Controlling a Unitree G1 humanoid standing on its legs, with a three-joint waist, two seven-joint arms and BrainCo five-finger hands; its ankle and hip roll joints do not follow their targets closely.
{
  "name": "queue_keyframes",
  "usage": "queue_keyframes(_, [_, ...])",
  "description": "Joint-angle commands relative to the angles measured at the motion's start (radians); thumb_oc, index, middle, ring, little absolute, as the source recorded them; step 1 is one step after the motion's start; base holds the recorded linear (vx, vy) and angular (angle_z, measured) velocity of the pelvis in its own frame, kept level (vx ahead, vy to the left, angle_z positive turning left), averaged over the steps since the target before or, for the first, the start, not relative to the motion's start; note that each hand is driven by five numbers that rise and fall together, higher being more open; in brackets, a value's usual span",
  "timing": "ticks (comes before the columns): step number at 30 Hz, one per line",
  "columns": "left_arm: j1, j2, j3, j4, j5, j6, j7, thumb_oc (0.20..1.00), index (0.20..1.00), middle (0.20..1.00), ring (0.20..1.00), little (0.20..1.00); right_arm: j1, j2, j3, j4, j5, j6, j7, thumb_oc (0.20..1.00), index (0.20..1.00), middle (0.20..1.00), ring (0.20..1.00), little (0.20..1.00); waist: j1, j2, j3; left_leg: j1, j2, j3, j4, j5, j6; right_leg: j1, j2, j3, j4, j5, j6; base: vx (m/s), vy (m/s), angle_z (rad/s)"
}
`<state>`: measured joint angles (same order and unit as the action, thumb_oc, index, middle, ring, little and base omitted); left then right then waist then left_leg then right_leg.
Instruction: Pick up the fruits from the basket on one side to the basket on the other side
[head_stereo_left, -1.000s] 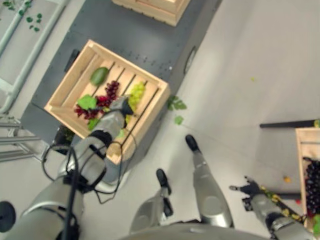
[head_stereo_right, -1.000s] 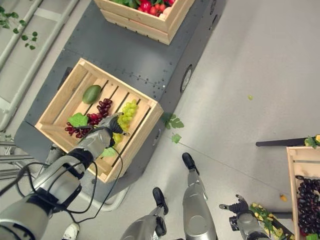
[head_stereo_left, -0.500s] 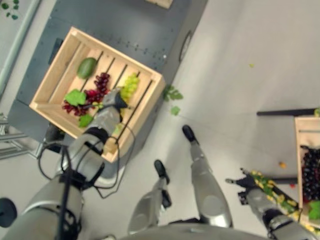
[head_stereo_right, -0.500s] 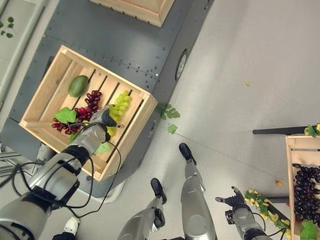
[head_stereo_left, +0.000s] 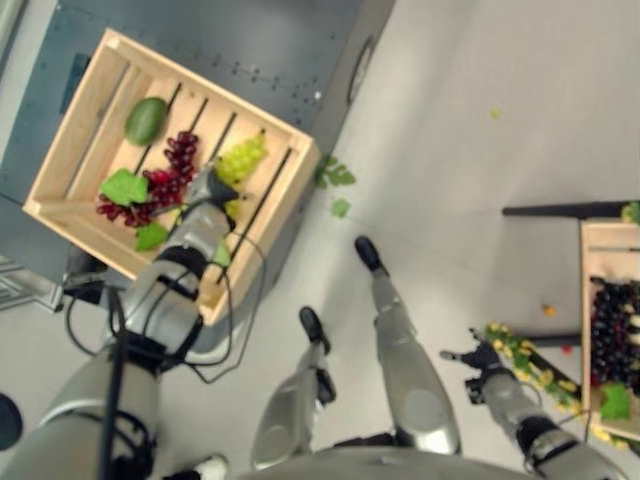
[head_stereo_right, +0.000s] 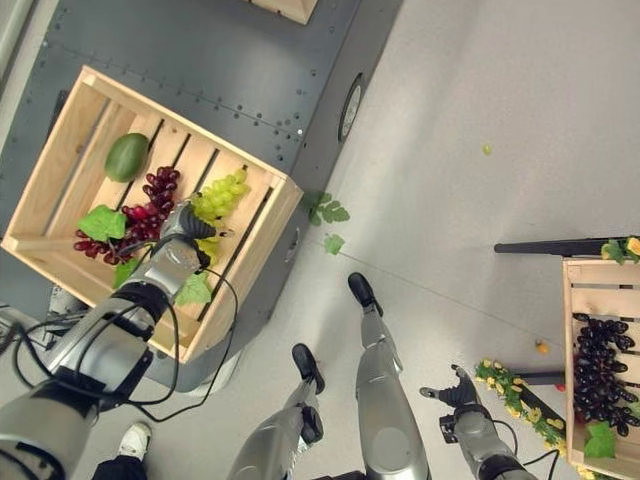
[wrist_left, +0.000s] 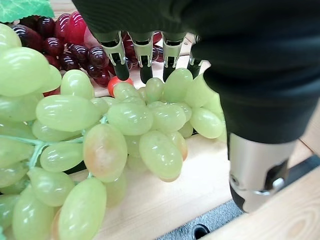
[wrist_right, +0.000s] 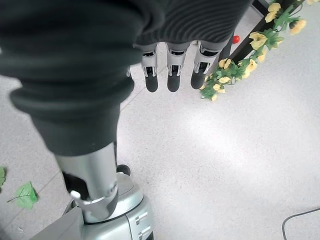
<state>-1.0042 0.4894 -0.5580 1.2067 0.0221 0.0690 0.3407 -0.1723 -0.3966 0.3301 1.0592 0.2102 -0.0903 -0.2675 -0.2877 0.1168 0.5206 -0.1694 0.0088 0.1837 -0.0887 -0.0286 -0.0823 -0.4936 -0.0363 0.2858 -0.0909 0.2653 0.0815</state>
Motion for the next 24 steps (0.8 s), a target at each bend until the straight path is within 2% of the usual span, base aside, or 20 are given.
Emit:
queue_keyframes(1, [-0.035,0.084,0.035,0.092,-0.011,0.003,0.014,1.0,1.0,1.0,1.0,1.0,0.027,0.014,0.04,-0.017,0.035,-0.022,-0.024,1.0,1.0,1.0,1.0,1.0,-0.01,-0.078,-0.008,-0.097,-0.028,-0.061,0.037,0.029,0.014,0.056,0.013,-0.055,0.015,-0.1,0.076,0.0,0.0,0.0])
queue_keyframes(14, [-0.055,0.019,0.037,0.114,0.044,0.031,0.106,1.0,1.0,1.0,1.0,1.0,0.037,0.011,0.065,-0.078,0.034,-0.06,-0.062,1.0,1.0,1.0,1.0,1.0,-0.015,-0.122,-0.001,-0.151,-0.025,-0.071,0.048,0.04,0.01,0.007,0.014,-0.059,0.021,-0.091,0.07,0.0,0.0,0.0])
queue_keyframes(15, [-0.055,0.014,0.041,0.114,0.041,0.031,0.112,0.831,0.831,0.831,0.831,0.831,0.037,0.014,0.069,-0.08,0.035,-0.061,-0.065,1.0,1.0,1.0,1.0,1.0,-0.015,-0.124,-0.001,-0.156,-0.025,-0.072,0.049,0.041,0.01,0.002,0.014,-0.059,0.022,-0.09,0.069,0.0,0.0,0.0])
queue_keyframes(16, [-0.055,0.011,0.044,0.112,0.04,0.03,0.117,0.539,0.539,0.539,0.539,0.539,0.037,0.016,0.072,-0.081,0.036,-0.062,-0.066,1.0,1.0,1.0,1.0,1.0,-0.015,-0.126,-0.001,-0.16,-0.024,-0.074,0.049,0.042,0.01,-0.001,0.014,-0.06,0.022,-0.089,0.069,0.0,0.0,0.0])
queue_keyframes(18, [-0.05,0.003,0.047,0.108,0.033,0.026,0.123,0.2,0.2,0.2,0.2,0.2,0.04,0.018,0.074,-0.078,0.033,-0.062,-0.068,1.0,1.0,1.0,1.0,1.0,-0.015,-0.13,-0.001,-0.165,-0.024,-0.076,0.051,0.043,0.009,-0.004,0.014,-0.06,0.022,-0.088,0.068,0.0,0.0,0.0])
queue_keyframes(24, [-0.048,-0.014,0.045,0.103,0.023,0.021,0.117,0.2,0.2,0.2,0.2,0.2,0.046,0.013,0.078,-0.083,0.029,-0.069,-0.074,1.0,1.0,1.0,1.0,1.0,-0.012,-0.134,-0.001,-0.174,-0.026,-0.076,0.05,0.046,0.009,-0.012,0.015,-0.058,0.021,-0.085,0.066,0.0,0.0,0.0])
